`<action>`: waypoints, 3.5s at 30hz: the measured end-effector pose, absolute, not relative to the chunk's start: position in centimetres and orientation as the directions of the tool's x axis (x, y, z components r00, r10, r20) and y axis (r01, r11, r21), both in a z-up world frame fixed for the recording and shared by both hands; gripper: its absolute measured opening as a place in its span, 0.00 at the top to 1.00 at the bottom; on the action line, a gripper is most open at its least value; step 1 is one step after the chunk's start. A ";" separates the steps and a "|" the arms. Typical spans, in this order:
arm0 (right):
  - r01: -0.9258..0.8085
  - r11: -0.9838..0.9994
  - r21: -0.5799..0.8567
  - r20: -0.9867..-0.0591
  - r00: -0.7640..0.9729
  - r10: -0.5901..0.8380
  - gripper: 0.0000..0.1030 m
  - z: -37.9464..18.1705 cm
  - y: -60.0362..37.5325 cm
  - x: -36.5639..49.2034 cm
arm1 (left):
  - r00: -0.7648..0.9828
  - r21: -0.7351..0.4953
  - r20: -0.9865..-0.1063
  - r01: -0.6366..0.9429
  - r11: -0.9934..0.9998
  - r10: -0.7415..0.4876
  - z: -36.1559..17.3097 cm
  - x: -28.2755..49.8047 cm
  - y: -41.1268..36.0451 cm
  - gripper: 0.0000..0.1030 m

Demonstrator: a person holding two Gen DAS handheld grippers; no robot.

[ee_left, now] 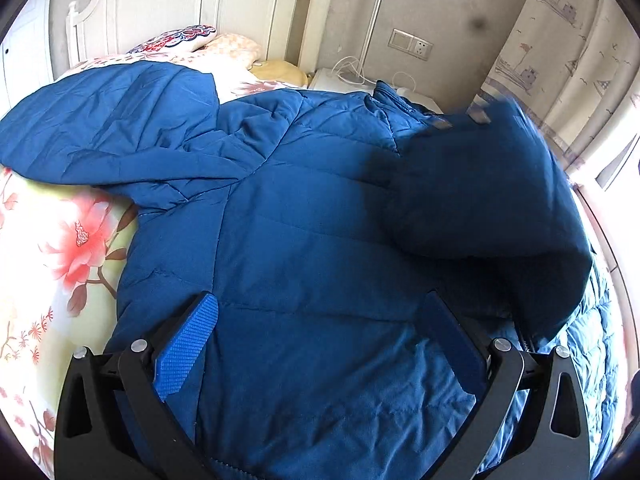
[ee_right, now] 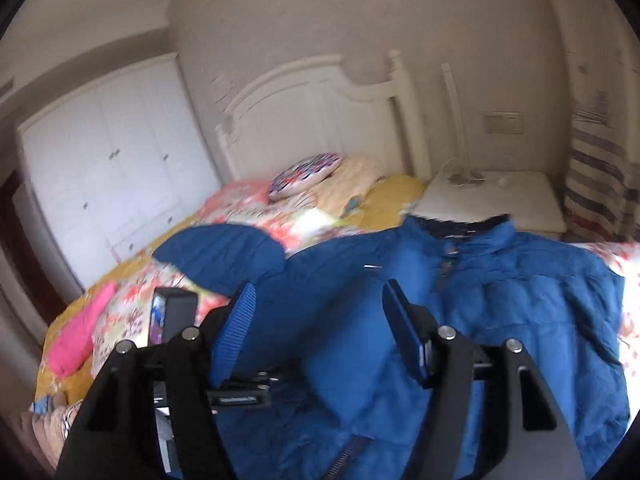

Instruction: Fold large clothes

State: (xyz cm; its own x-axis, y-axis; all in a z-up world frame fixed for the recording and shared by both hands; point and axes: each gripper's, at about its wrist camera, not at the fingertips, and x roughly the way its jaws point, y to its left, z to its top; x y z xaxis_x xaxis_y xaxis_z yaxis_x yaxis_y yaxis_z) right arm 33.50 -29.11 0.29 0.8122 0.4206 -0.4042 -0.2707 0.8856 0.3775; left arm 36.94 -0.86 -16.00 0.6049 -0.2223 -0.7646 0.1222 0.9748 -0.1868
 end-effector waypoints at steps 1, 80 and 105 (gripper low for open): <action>-0.197 0.912 0.360 -0.411 0.844 0.345 0.37 0.3 -30.4 32.7 | 0.605 -0.188 -0.764 0.123 0.975 -0.223 -16.0 36.9 -0.9 0.04; 0.363 0.874 0.324 -0.643 0.762 -0.078 0.35 -9.3 -43.5 32.6 | 0.658 0.143 -0.753 0.166 0.976 -0.002 -16.3 41.9 -9.2 0.04; 0.113 0.994 -0.010 -0.823 0.563 -0.072 0.15 -10.8 -30.2 40.5 | 0.659 0.112 -0.752 0.169 0.979 -0.028 -16.4 41.6 -8.6 0.04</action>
